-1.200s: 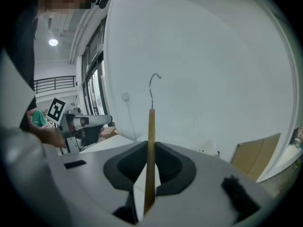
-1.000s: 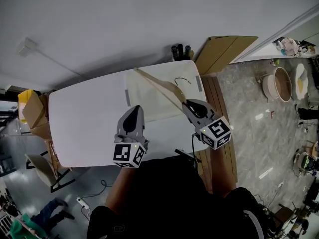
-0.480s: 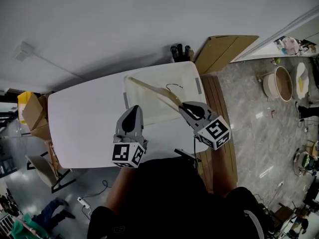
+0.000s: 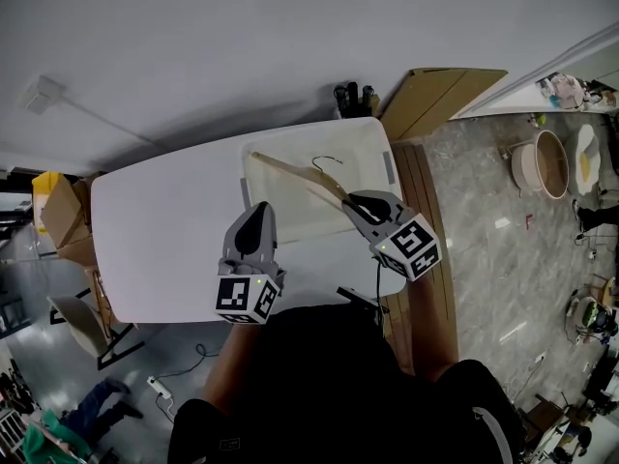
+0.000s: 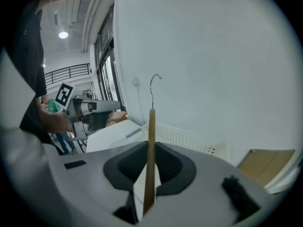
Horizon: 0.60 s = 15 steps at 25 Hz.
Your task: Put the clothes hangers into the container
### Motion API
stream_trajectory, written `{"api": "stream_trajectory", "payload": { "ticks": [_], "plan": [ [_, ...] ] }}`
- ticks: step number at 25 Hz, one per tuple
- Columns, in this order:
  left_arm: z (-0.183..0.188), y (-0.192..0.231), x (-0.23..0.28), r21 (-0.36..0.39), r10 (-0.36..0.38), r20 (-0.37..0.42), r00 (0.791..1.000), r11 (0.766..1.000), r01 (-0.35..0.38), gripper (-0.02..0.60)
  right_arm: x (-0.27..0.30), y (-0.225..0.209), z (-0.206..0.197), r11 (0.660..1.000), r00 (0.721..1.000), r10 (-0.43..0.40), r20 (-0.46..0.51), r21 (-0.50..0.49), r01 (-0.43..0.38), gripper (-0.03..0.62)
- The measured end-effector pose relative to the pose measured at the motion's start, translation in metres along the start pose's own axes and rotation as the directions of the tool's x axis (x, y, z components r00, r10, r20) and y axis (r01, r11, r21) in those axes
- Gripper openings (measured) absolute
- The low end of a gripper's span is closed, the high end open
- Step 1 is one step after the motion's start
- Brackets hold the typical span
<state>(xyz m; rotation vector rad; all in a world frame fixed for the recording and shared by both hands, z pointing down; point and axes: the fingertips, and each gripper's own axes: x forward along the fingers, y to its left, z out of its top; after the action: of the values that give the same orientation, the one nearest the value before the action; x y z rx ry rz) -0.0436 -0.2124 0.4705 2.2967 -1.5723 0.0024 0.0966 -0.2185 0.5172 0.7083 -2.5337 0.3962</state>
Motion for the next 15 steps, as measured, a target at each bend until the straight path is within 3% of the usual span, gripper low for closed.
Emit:
{"api": "stream_trajectory", "payload": {
  "ticks": [15],
  "plan": [
    [-0.005, 0.012, 0.005, -0.007, 0.019, -0.018, 1.0, 1.0, -0.02, 0.005, 0.039, -0.007, -0.014, 0.999, 0.993, 0.031, -0.116, -0.001, -0.032, 0.06]
  ]
}}
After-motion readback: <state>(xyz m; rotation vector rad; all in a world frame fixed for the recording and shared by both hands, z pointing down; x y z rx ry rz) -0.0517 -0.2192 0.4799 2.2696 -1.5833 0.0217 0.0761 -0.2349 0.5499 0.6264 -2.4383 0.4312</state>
